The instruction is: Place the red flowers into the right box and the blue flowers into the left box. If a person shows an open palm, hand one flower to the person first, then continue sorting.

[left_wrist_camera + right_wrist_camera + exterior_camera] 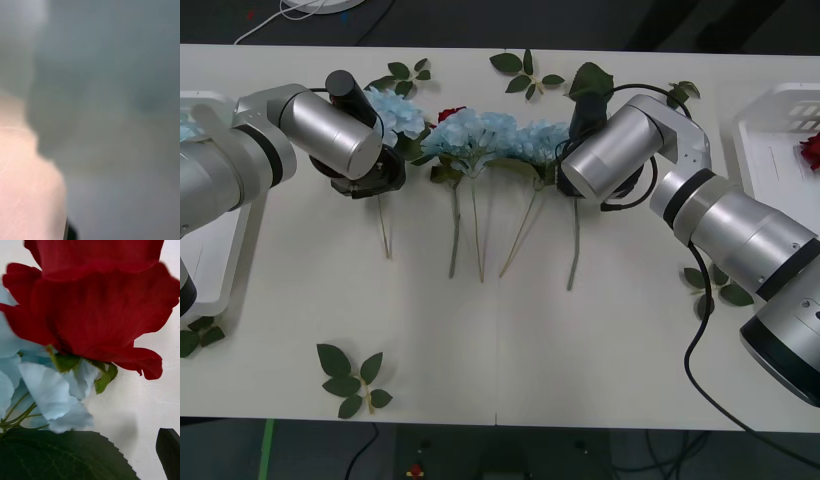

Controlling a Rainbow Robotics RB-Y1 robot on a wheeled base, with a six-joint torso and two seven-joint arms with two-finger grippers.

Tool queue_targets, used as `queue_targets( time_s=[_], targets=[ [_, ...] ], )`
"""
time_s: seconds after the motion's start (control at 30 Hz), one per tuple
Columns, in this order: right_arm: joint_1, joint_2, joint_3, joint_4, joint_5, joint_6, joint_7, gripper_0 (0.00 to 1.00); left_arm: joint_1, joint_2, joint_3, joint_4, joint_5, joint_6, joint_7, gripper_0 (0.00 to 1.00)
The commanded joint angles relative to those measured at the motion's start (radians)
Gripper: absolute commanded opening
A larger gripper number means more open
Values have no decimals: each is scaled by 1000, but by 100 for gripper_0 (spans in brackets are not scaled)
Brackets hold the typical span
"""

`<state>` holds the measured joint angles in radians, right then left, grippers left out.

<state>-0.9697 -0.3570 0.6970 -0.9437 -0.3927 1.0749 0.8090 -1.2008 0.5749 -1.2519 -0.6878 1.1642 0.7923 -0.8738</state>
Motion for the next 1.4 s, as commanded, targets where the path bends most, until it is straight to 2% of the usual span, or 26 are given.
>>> queue_targets(
  time_s=[0.03, 0.23, 0.27, 0.37, 0.4, 0.6, 0.73, 0.87, 1.03, 1.2, 1.4],
  targets=[
    [-75, 52, 16, 79, 15, -72, -5, 100, -92, 71, 215, -9, 9, 174, -106, 0],
    [-78, 72, 16, 131, 15, -138, -7, 100, -125, 171, 531, -29, 19, 466, -283, 0],
    [-78, 72, 18, 131, 15, -138, -7, 80, -140, 195, 597, -29, 19, 544, -324, 0],
    [-76, 73, 19, 131, 15, -138, -7, 18, -171, 247, 694, -29, 19, 662, -395, 0],
    [-76, 75, 19, 131, 15, -138, -10, 0, -180, 272, 723, -29, 19, 703, -427, 0],
    [-76, 73, 24, 131, 14, -144, -16, 0, -197, 415, 802, -33, 54, 851, -623, 0],
    [-76, 73, 25, 131, 14, -147, -20, 0, -158, 516, 801, -30, 100, 871, -814, 0],
    [-76, 75, 27, 131, 14, -147, -22, 0, -86, 596, 802, -30, 172, 823, -962, 0],
    [-81, 67, 25, 131, 21, -145, -16, 0, 53, 686, 801, -18, 313, 734, -1114, 0],
    [-104, 13, 22, 94, 2, -136, 7, 0, 178, 724, 818, 117, 442, 637, -1294, 0],
    [-104, -108, 18, -59, -60, -50, 36, 0, 287, 706, 841, 248, 534, 558, -1462, 0]
  ],
)
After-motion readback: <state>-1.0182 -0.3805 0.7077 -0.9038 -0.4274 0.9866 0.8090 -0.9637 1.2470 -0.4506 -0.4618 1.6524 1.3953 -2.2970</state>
